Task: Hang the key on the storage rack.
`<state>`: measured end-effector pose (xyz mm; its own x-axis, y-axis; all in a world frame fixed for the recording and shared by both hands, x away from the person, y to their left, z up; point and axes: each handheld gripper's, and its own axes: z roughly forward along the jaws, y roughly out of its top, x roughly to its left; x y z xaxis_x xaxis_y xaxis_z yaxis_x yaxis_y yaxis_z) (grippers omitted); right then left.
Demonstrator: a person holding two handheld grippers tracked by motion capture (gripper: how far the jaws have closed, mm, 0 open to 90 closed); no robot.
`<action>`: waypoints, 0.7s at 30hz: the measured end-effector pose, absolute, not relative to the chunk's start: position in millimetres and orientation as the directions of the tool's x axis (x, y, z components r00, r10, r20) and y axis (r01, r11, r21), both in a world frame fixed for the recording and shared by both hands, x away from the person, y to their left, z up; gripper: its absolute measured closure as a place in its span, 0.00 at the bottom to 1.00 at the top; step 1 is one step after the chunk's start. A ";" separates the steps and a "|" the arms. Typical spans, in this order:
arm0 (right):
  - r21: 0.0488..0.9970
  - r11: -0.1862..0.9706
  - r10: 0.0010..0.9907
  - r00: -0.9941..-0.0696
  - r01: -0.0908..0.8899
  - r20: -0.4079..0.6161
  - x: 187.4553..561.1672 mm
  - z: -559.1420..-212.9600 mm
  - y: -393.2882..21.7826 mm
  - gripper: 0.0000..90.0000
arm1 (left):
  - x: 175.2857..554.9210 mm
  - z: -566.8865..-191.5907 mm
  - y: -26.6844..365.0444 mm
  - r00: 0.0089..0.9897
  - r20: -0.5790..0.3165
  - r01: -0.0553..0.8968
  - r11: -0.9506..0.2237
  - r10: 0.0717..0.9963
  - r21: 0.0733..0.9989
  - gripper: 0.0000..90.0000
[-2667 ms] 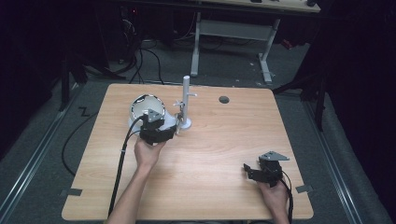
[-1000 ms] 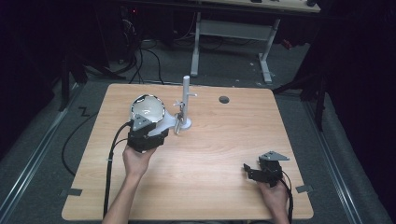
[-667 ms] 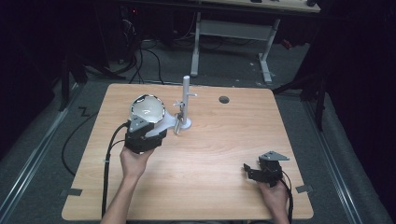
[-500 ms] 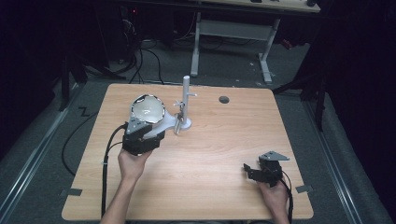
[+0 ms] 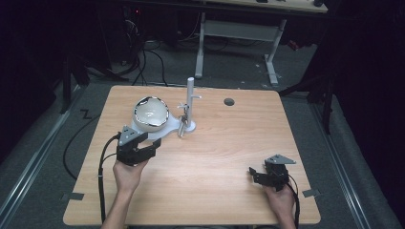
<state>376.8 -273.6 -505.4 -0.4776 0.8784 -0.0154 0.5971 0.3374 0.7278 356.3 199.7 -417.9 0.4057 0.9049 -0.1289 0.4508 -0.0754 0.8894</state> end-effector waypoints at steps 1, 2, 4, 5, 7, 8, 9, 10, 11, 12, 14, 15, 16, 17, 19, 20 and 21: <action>0.728 0.337 0.878 -0.478 0.597 -0.015 376.8 -505.4 -273.6 0.28 | 354.8 -418.3 201.4 0.401 -0.130 0.451 -0.072 0.907 0.889 0.46; 0.728 0.337 0.878 -0.478 0.597 -0.015 376.8 -505.4 -273.6 0.28 | 353.7 -418.5 202.5 0.397 -0.131 0.452 -0.069 0.908 0.889 0.46; 0.728 0.337 0.878 -0.478 0.597 -0.015 376.8 -505.4 -273.6 0.28 | 351.0 -418.8 205.5 0.391 -0.136 0.453 -0.062 0.910 0.889 0.46; 0.728 0.337 0.878 -0.478 0.597 -0.015 376.8 -505.4 -273.6 0.28 | 349.9 -418.7 206.5 0.389 -0.135 0.451 -0.061 0.911 0.890 0.46; 0.728 0.337 0.878 -0.478 0.597 -0.015 376.8 -505.4 -273.6 0.28 | 347.6 -419.0 207.7 0.387 -0.134 0.448 -0.059 0.912 0.892 0.46; 0.728 0.337 0.878 -0.478 0.597 -0.015 376.8 -505.4 -273.6 0.28 | 346.6 -419.4 208.2 0.385 -0.132 0.448 -0.060 0.914 0.892 0.46; 0.728 0.337 0.878 -0.478 0.597 -0.015 376.8 -505.4 -273.6 0.28 | 345.5 -419.9 208.7 0.384 -0.131 0.448 -0.060 0.914 0.892 0.46; 0.728 0.337 0.878 -0.478 0.597 -0.015 376.8 -505.4 -273.6 0.28 | 344.4 -420.6 209.1 0.383 -0.131 0.447 -0.059 0.915 0.893 0.46; 0.728 0.337 0.878 -0.478 0.597 -0.015 376.8 -505.4 -273.6 0.28 | 343.4 -421.2 209.5 0.381 -0.131 0.447 -0.058 0.915 0.893 0.46; 0.728 0.337 0.878 -0.478 0.597 -0.015 376.8 -505.4 -273.6 0.28 | 342.6 -422.0 210.0 0.379 -0.132 0.446 -0.056 0.916 0.893 0.46; 0.728 0.337 0.878 -0.478 0.597 -0.015 376.8 -505.4 -273.6 0.28 | 340.9 -423.8 211.0 0.377 -0.135 0.445 -0.052 0.916 0.894 0.46; 0.728 0.337 0.878 -0.478 0.597 -0.015 376.8 -505.4 -273.6 0.28 | 340.3 -424.8 211.3 0.375 -0.134 0.446 -0.051 0.917 0.894 0.46; 0.728 0.337 0.879 -0.477 0.598 -0.015 376.8 -505.4 -273.6 0.28 | 339.5 -426.0 211.6 0.372 -0.134 0.447 -0.051 0.918 0.893 0.46; 0.728 0.337 0.879 -0.477 0.597 -0.015 376.8 -505.4 -273.6 0.28 | 338.9 -427.3 211.9 0.371 -0.134 0.447 -0.050 0.919 0.893 0.46; 0.728 0.338 0.878 -0.478 0.597 -0.015 376.8 -505.4 -273.6 0.28 | 337.4 -430.1 212.7 0.369 -0.133 0.449 -0.052 0.920 0.892 0.46; 0.728 0.337 0.878 -0.478 0.597 -0.015 376.8 -505.4 -273.6 0.28 | 337.1 -431.7 213.1 0.367 -0.127 0.450 -0.057 0.921 0.891 0.46; 0.728 0.337 0.878 -0.478 0.597 -0.015 376.8 -505.4 -273.6 0.28 | 336.8 -433.6 213.4 0.364 -0.125 0.453 -0.058 0.923 0.889 0.46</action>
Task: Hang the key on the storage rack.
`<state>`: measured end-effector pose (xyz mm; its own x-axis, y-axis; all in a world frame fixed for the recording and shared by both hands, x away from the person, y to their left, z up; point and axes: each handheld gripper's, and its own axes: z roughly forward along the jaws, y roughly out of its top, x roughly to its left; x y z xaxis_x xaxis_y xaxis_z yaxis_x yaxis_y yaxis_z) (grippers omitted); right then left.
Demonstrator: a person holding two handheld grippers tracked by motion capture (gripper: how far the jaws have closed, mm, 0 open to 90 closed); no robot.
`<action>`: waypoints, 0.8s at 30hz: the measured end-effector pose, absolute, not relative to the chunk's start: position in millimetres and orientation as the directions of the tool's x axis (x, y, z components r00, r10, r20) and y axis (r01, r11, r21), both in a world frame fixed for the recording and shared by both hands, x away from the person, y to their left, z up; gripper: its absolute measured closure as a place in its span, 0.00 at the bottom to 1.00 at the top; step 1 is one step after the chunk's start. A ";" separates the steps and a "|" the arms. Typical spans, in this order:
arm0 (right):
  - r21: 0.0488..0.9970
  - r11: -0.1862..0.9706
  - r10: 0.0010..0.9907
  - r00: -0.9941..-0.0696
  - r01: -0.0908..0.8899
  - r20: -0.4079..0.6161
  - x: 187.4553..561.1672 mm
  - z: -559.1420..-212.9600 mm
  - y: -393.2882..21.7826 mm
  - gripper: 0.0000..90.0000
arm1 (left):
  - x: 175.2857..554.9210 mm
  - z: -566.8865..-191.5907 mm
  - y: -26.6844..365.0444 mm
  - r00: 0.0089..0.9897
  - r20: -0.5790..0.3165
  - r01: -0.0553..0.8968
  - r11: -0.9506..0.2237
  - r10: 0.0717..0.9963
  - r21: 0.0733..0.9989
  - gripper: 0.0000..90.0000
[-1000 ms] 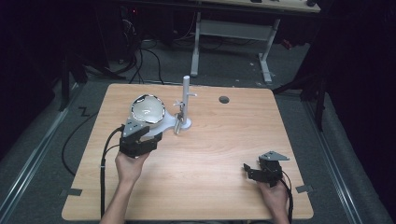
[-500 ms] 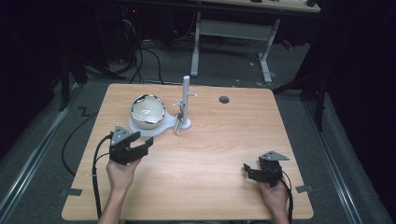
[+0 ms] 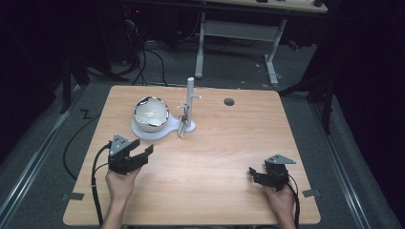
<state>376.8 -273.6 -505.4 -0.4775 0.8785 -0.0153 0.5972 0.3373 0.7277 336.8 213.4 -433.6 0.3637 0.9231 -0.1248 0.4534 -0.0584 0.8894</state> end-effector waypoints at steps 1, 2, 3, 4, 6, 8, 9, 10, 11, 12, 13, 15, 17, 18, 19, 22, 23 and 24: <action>0.728 0.337 0.879 -0.477 0.597 -0.015 376.8 -505.4 -273.6 0.28 | 336.4 -435.5 213.9 0.362 -0.123 0.458 -0.061 0.924 0.887 0.46; 0.728 0.338 0.878 -0.478 0.597 -0.016 376.8 -505.4 -273.6 0.28 | 336.0 -437.4 214.4 0.361 -0.124 0.462 -0.062 0.924 0.884 0.45; 0.728 0.337 0.879 -0.477 0.597 -0.015 376.8 -505.4 -273.6 0.28 | 335.2 -439.2 214.9 0.359 -0.122 0.466 -0.064 0.925 0.883 0.45; 0.728 0.337 0.879 -0.477 0.597 -0.015 376.7 -505.4 -273.6 0.28 | 334.4 -441.1 215.2 0.356 -0.118 0.467 -0.066 0.927 0.882 0.45; 0.728 0.337 0.879 -0.477 0.597 -0.016 376.7 -505.4 -273.6 0.28 | 333.1 -444.4 216.5 0.350 -0.113 0.473 -0.071 0.930 0.878 0.45; 0.728 0.337 0.879 -0.477 0.597 -0.016 376.7 -505.4 -273.6 0.28 | 332.0 -447.7 218.1 0.343 -0.120 0.476 -0.062 0.931 0.877 0.45; 0.728 0.337 0.879 -0.477 0.597 -0.016 376.7 -505.4 -273.6 0.28 | 331.9 -449.1 219.0 0.340 -0.123 0.479 -0.059 0.932 0.876 0.45; 0.728 0.337 0.879 -0.477 0.597 -0.016 376.7 -505.4 -273.6 0.28 | 331.8 -450.3 219.7 0.338 -0.125 0.481 -0.057 0.933 0.875 0.44; 0.728 0.337 0.879 -0.477 0.598 -0.015 376.8 -505.4 -273.6 0.28 | 331.9 -451.2 220.4 0.334 -0.128 0.482 -0.052 0.934 0.875 0.44; 0.728 0.337 0.879 -0.477 0.598 -0.015 376.7 -505.4 -273.6 0.28 | 331.9 -452.0 221.0 0.331 -0.129 0.483 -0.051 0.935 0.874 0.44; 0.728 0.337 0.879 -0.477 0.598 -0.015 376.7 -505.4 -273.6 0.28 | 332.1 -452.8 221.6 0.331 -0.128 0.484 -0.052 0.935 0.873 0.44; 0.728 0.337 0.879 -0.477 0.597 -0.016 376.7 -505.4 -273.6 0.28 | 332.2 -454.4 222.4 0.326 -0.127 0.488 -0.052 0.937 0.871 0.44; 0.728 0.337 0.879 -0.477 0.598 -0.015 376.7 -505.4 -273.6 0.28 | 331.9 -456.4 223.3 0.321 -0.126 0.489 -0.050 0.939 0.871 0.44; 0.728 0.337 0.879 -0.477 0.597 -0.016 376.7 -505.4 -273.6 0.28 | 331.8 -457.6 223.9 0.319 -0.127 0.492 -0.049 0.939 0.869 0.44; 0.728 0.337 0.879 -0.477 0.598 -0.015 376.7 -505.4 -273.6 0.28 | 331.9 -459.1 224.3 0.315 -0.129 0.495 -0.047 0.940 0.868 0.44; 0.728 0.337 0.879 -0.477 0.598 -0.016 376.7 -505.4 -273.6 0.28 | 332.2 -464.1 225.6 0.308 -0.132 0.510 -0.047 0.942 0.859 0.44; 0.728 0.336 0.879 -0.476 0.598 -0.015 376.7 -505.4 -273.6 0.28 | 332.2 -465.8 225.9 0.304 -0.126 0.517 -0.052 0.944 0.854 0.44; 0.727 0.336 0.879 -0.476 0.598 -0.015 376.6 -505.4 -273.6 0.28 | 332.2 -467.5 226.3 0.300 -0.123 0.523 -0.055 0.946 0.851 0.44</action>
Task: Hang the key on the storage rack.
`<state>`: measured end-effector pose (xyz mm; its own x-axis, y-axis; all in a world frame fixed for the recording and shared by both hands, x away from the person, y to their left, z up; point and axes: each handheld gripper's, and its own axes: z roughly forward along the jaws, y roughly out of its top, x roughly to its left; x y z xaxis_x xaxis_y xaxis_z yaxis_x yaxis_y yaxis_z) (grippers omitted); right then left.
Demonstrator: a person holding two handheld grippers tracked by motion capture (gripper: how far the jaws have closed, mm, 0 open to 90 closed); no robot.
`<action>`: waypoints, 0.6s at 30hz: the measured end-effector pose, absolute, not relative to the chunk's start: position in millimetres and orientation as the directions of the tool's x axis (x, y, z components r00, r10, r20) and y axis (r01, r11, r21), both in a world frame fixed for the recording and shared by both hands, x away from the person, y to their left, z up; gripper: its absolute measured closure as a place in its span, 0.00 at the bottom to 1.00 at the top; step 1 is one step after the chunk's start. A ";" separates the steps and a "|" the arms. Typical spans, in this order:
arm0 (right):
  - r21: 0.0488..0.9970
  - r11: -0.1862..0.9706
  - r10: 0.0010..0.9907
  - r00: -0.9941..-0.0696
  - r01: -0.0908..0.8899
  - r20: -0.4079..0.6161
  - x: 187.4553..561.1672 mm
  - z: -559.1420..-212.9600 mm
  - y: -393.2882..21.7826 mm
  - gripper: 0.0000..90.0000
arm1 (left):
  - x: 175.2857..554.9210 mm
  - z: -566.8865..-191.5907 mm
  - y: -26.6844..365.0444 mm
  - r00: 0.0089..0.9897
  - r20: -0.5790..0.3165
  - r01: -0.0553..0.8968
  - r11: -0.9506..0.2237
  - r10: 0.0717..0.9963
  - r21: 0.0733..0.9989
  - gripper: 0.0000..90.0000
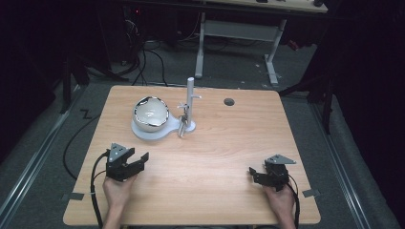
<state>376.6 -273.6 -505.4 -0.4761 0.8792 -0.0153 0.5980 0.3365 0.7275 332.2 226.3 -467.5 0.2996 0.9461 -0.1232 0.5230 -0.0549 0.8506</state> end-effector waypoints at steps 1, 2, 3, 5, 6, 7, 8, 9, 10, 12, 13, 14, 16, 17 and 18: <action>0.728 0.337 0.879 -0.477 0.598 -0.016 376.7 -505.4 -273.6 0.28 | 332.0 -469.3 227.0 0.296 -0.122 0.526 -0.055 0.947 0.848 0.45; 0.728 0.337 0.879 -0.477 0.597 -0.016 376.7 -505.4 -273.6 0.28 | 331.8 -471.0 227.9 0.292 -0.124 0.531 -0.053 0.948 0.846 0.45; 0.728 0.337 0.879 -0.477 0.597 -0.016 376.7 -505.4 -273.6 0.28 | 331.7 -472.8 228.6 0.289 -0.127 0.534 -0.049 0.949 0.844 0.45; 0.728 0.337 0.879 -0.477 0.598 -0.015 376.7 -505.4 -273.6 0.28 | 331.9 -475.9 230.0 0.281 -0.128 0.544 -0.048 0.951 0.838 0.45; 0.728 0.337 0.879 -0.477 0.598 -0.015 376.7 -505.4 -273.6 0.28 | 331.7 -477.0 230.3 0.279 -0.126 0.546 -0.049 0.952 0.836 0.45; 0.728 0.337 0.879 -0.477 0.597 -0.016 376.7 -505.4 -273.6 0.28 | 331.6 -478.0 230.7 0.277 -0.122 0.547 -0.053 0.953 0.836 0.45; 0.728 0.337 0.879 -0.477 0.598 -0.015 376.7 -505.4 -273.6 0.28 | 331.6 -479.1 230.9 0.275 -0.116 0.547 -0.056 0.954 0.835 0.45; 0.728 0.337 0.879 -0.477 0.597 -0.015 376.7 -505.4 -273.6 0.28 | 331.7 -480.2 231.3 0.272 -0.111 0.549 -0.059 0.956 0.834 0.45; 0.728 0.337 0.879 -0.477 0.598 -0.015 376.7 -505.4 -273.6 0.28 | 331.9 -481.6 231.4 0.269 -0.109 0.550 -0.059 0.957 0.833 0.45; 0.728 0.337 0.879 -0.477 0.598 -0.015 376.7 -505.4 -273.6 0.28 | 332.6 -484.3 231.8 0.266 -0.112 0.556 -0.058 0.957 0.829 0.45; 0.728 0.337 0.879 -0.477 0.598 -0.015 376.7 -505.4 -273.6 0.28 | 333.1 -486.5 231.9 0.262 -0.112 0.561 -0.057 0.958 0.826 0.45; 0.728 0.337 0.879 -0.477 0.598 -0.015 376.7 -505.4 -273.6 0.28 | 333.5 -488.3 231.8 0.260 -0.115 0.564 -0.054 0.959 0.824 0.45; 0.728 0.337 0.879 -0.477 0.598 -0.015 376.7 -505.4 -273.6 0.28 | 334.2 -491.0 231.8 0.260 -0.112 0.570 -0.058 0.959 0.819 0.44; 0.728 0.337 0.879 -0.477 0.597 -0.015 376.7 -505.4 -273.6 0.28 | 334.6 -492.3 231.8 0.258 -0.108 0.572 -0.061 0.960 0.818 0.44; 0.728 0.337 0.879 -0.477 0.598 -0.015 376.7 -505.4 -273.6 0.28 | 335.4 -493.4 231.7 0.255 -0.105 0.575 -0.064 0.961 0.815 0.44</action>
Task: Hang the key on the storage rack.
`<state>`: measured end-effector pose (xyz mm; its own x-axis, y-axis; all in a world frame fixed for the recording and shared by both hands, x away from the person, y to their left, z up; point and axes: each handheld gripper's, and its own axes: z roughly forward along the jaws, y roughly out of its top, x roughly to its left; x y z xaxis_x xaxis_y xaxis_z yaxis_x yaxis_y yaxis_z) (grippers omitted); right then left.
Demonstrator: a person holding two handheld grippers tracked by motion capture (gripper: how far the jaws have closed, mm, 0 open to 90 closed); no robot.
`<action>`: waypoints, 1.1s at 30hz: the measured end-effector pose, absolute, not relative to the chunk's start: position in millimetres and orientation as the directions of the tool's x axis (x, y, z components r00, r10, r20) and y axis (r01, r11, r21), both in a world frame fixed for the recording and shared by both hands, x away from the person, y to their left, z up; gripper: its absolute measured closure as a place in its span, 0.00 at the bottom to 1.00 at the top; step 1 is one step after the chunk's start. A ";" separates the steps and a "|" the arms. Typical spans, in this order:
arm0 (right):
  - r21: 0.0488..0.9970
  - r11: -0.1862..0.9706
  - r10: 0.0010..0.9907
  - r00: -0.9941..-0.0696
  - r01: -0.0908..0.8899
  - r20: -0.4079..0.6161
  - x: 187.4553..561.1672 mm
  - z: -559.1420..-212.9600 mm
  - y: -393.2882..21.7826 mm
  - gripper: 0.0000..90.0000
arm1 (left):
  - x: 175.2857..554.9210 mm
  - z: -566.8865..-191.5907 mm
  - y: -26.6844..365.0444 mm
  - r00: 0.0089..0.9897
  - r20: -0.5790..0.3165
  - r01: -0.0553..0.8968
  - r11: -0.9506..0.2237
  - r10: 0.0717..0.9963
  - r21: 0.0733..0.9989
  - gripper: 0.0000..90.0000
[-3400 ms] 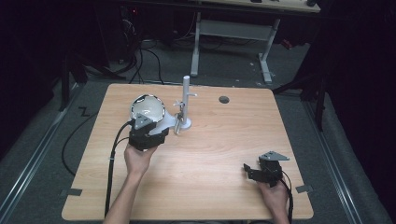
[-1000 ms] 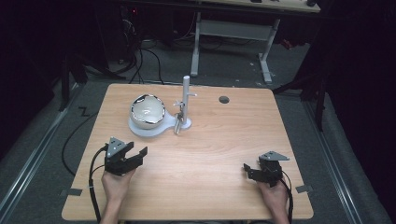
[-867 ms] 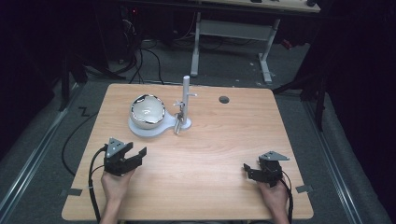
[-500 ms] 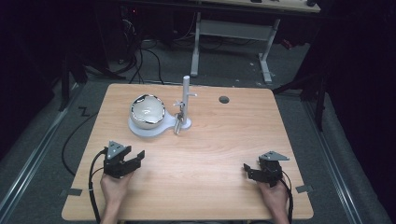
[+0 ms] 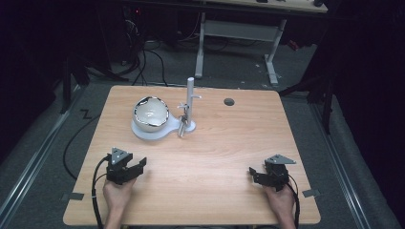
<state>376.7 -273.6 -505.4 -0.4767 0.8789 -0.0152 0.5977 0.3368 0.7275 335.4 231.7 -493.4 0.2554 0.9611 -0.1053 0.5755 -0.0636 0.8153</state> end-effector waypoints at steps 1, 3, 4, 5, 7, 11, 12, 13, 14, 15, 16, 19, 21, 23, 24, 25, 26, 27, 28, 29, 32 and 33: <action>0.728 0.337 0.879 -0.477 0.597 -0.015 376.7 -505.4 -273.6 0.28 | 336.4 -494.3 231.6 0.254 -0.102 0.576 -0.066 0.962 0.815 0.44; 0.728 0.337 0.879 -0.477 0.598 -0.015 376.7 -505.4 -273.6 0.28 | 338.9 -496.2 231.8 0.253 -0.100 0.578 -0.068 0.962 0.813 0.44; 0.728 0.337 0.879 -0.477 0.598 -0.015 376.7 -505.4 -273.6 0.28 | 340.2 -497.3 231.3 0.248 -0.097 0.581 -0.068 0.964 0.811 0.44; 0.728 0.337 0.879 -0.477 0.598 -0.015 376.7 -505.4 -273.6 0.28 | 341.3 -498.5 230.9 0.247 -0.094 0.585 -0.071 0.964 0.808 0.44; 0.728 0.337 0.879 -0.477 0.597 -0.015 376.7 -505.4 -273.6 0.28 | 343.0 -500.4 229.7 0.250 -0.086 0.590 -0.081 0.965 0.803 0.44; 0.728 0.337 0.879 -0.477 0.598 -0.015 376.7 -505.4 -273.6 0.28 | 345.8 -504.3 227.3 0.247 -0.071 0.601 -0.095 0.966 0.794 0.44; 0.728 0.337 0.879 -0.477 0.598 -0.015 376.7 -505.4 -273.6 0.28 | 346.6 -505.5 226.1 0.247 -0.067 0.603 -0.099 0.967 0.791 0.44; 0.728 0.337 0.879 -0.477 0.598 -0.015 376.7 -505.4 -273.6 0.28 | 347.2 -506.6 225.1 0.248 -0.063 0.606 -0.104 0.967 0.789 0.44; 0.728 0.337 0.879 -0.477 0.598 -0.015 376.7 -505.4 -273.6 0.28 | 348.2 -507.5 223.7 0.250 -0.061 0.611 -0.109 0.966 0.784 0.44; 0.728 0.337 0.879 -0.477 0.598 -0.015 376.7 -505.4 -273.6 0.28 | 348.8 -507.6 222.3 0.248 -0.053 0.615 -0.115 0.967 0.780 0.43; 0.728 0.337 0.879 -0.477 0.598 -0.015 376.7 -505.4 -273.6 0.28 | 348.8 -507.4 221.3 0.247 -0.050 0.606 -0.114 0.968 0.787 0.43; 0.728 0.337 0.879 -0.477 0.598 -0.015 376.7 -505.4 -273.6 0.28 | 349.5 -507.3 221.1 0.239 -0.050 0.605 -0.108 0.970 0.789 0.43; 0.728 0.337 0.879 -0.477 0.598 -0.015 376.7 -505.4 -273.6 0.28 | 349.5 -507.6 220.4 0.240 -0.048 0.609 -0.111 0.970 0.785 0.43; 0.728 0.337 0.879 -0.477 0.597 -0.016 376.8 -505.4 -273.6 0.28 | 350.2 -508.6 217.9 0.251 -0.032 0.633 -0.139 0.968 0.762 0.42; 0.728 0.337 0.879 -0.477 0.597 -0.015 376.8 -505.4 -273.6 0.28 | 349.8 -508.7 216.2 0.255 -0.016 0.633 -0.155 0.967 0.759 0.39; 0.728 0.337 0.879 -0.477 0.597 -0.016 376.8 -505.4 -273.6 0.28 | 348.8 -508.8 214.2 0.263 -0.001 0.631 -0.171 0.965 0.757 0.38; 0.728 0.337 0.879 -0.476 0.598 -0.015 376.7 -505.4 -273.6 0.28 | 348.4 -508.8 214.4 0.262 -0.004 0.632 -0.168 0.965 0.757 0.37; 0.728 0.337 0.879 -0.476 0.598 -0.015 376.7 -505.4 -273.6 0.28 | 348.1 -508.9 214.7 0.254 -0.007 0.634 -0.161 0.967 0.756 0.36; 0.728 0.336 0.879 -0.476 0.598 -0.015 376.7 -505.4 -273.5 0.28 | 347.9 -508.8 215.2 0.246 -0.007 0.638 -0.156 0.969 0.754 0.35; 0.728 0.337 0.879 -0.477 0.597 -0.015 376.7 -505.4 -273.6 0.28 | 347.9 -508.8 215.5 0.241 -0.009 0.639 -0.152 0.971 0.754 0.35; 0.728 0.337 0.879 -0.476 0.598 -0.016 376.7 -505.4 -273.6 0.28 | 347.9 -508.9 215.2 0.236 -0.004 0.641 -0.153 0.972 0.752 0.33; 0.728 0.337 0.879 -0.476 0.598 -0.016 376.7 -505.4 -273.6 0.28 | 347.9 -508.9 215.1 0.235 -0.005 0.640 -0.151 0.972 0.753 0.33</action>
<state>376.7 -273.6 -505.4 -0.4764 0.8791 -0.0156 0.5976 0.3368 0.7277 347.9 215.1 -508.9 0.2354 0.9719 -0.0054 0.6405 -0.1510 0.7530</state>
